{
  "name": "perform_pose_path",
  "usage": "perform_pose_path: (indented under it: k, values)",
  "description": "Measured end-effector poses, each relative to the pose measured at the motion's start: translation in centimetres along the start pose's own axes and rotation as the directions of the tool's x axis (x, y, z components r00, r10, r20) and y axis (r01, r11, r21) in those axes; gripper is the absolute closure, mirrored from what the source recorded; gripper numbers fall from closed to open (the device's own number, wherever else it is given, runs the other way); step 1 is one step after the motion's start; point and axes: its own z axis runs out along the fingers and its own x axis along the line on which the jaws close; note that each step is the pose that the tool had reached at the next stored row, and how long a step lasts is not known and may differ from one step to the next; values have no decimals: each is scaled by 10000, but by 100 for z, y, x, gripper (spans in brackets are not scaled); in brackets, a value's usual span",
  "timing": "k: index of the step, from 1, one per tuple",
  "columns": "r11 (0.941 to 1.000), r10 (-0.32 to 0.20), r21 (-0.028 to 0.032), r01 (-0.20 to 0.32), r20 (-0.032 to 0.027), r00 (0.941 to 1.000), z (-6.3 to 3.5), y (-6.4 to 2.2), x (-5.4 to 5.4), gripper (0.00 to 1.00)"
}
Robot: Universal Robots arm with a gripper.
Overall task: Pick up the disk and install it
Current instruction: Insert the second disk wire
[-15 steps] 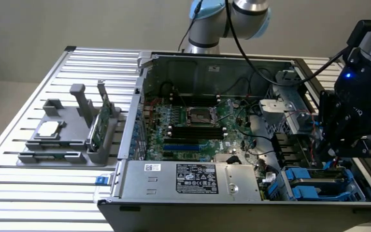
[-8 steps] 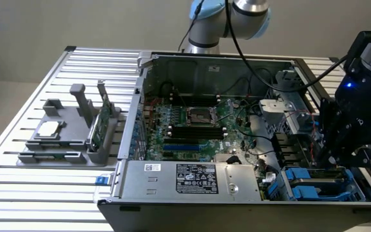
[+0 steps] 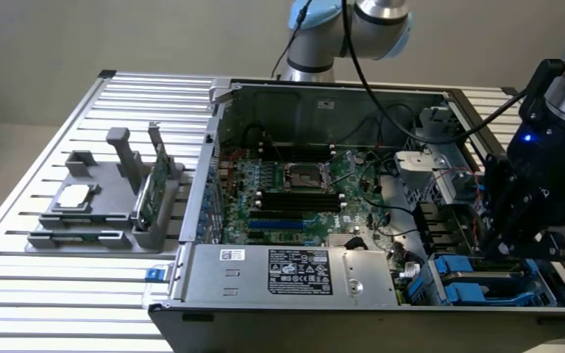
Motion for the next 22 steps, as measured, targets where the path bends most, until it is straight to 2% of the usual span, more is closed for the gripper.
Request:
perform_pose_path:
  k: [4,6,22]
  values:
    - [9999,-66,-128,65,-10,10000,27,-7,1,84]
    - [9998,-100,-171,99,-15,9999,37,-12,2,84]
    - [9993,-310,-217,310,-36,9995,70,-34,3,84]
